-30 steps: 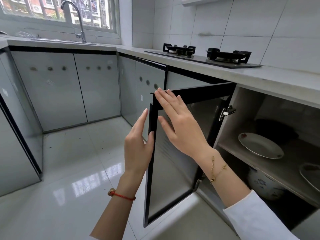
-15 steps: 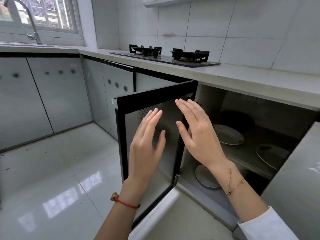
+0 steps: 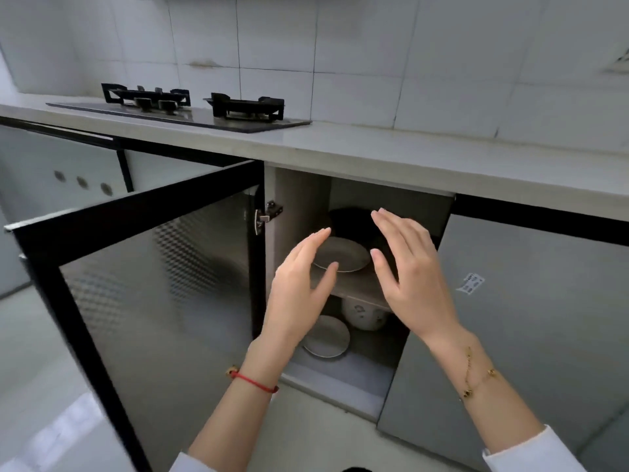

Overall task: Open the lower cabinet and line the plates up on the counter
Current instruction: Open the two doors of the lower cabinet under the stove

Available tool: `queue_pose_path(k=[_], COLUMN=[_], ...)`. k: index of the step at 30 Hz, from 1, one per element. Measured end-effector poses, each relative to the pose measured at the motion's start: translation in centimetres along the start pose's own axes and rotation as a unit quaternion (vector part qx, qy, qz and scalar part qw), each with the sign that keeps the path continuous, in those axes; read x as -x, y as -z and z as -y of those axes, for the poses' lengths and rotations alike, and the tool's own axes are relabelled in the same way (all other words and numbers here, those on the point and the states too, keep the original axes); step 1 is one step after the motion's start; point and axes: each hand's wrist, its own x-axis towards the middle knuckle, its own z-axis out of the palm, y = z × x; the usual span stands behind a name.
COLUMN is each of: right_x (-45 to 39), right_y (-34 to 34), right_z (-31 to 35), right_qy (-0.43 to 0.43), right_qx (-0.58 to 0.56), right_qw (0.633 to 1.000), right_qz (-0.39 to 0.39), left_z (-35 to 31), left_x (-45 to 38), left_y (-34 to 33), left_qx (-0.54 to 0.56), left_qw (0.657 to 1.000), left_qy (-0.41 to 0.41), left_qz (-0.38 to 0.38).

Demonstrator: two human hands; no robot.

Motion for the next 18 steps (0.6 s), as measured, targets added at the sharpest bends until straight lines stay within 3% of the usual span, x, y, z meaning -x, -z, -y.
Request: queue_pose_path(k=[8,18], right_x=[0.9,0.5], right_y=[3.1,4.2], right_z=[-7.1,-11.4], right_qy=[-0.04,-0.084], right_qx=[0.106,0.183], right_qw=[0.991,0.98], right_qz=[-0.064,0.001], left_z=[-2.5,-4.9], left_x=[-3.7,-7.0], left_y=[-9.3,-17.2], left_qx=[0.105,0.158], left_qw=[0.991,0.972], left_qy=[-0.004,0.031], left_qz=[0.083,0.169])
